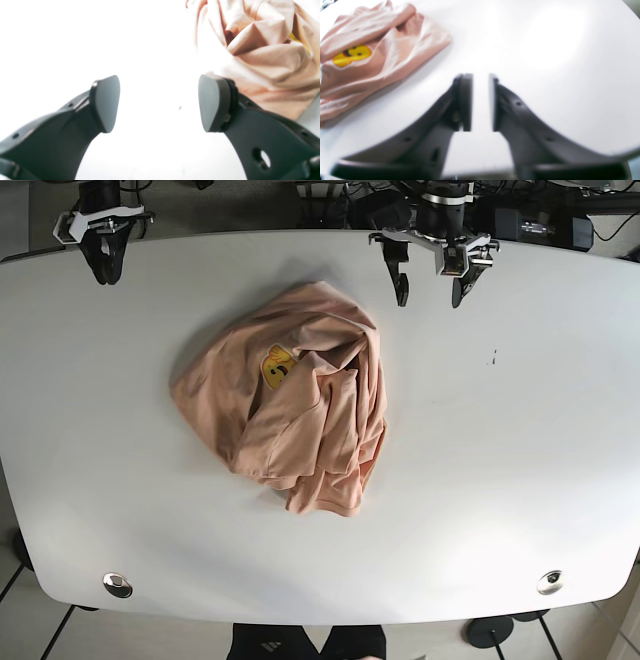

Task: Fold the T-shirt properly

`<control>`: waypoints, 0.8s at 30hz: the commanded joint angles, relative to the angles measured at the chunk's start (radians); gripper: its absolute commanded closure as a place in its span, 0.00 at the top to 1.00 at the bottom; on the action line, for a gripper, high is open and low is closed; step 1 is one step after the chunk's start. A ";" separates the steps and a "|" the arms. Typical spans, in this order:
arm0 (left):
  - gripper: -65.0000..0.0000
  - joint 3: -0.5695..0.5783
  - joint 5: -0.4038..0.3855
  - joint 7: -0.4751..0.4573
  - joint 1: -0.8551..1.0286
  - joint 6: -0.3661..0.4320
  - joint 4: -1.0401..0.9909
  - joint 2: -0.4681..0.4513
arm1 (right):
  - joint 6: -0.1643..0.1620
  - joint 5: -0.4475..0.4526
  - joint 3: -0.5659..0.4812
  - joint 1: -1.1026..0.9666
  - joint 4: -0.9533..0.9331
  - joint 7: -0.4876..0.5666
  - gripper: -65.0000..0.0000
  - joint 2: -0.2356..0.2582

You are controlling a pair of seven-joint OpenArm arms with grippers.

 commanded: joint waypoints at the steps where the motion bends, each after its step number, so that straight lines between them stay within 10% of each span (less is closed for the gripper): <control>1: 0.70 0.017 0.000 0.031 -0.049 0.004 0.014 -0.009 | 0.007 0.009 0.007 0.063 0.035 -0.061 0.40 0.011; 5: 0.70 0.032 0.000 0.106 -0.127 0.004 0.012 -0.009 | 0.007 0.014 0.015 0.227 0.078 -0.284 0.61 0.011; 15: 0.69 0.035 -0.001 0.148 -0.159 0.004 0.012 -0.037 | 0.008 0.018 0.015 0.674 0.012 -0.783 0.62 0.009; 24: 0.69 0.038 -0.003 0.148 -0.157 0.004 0.012 -0.069 | 0.358 0.018 0.016 0.938 -0.358 -0.984 0.61 0.005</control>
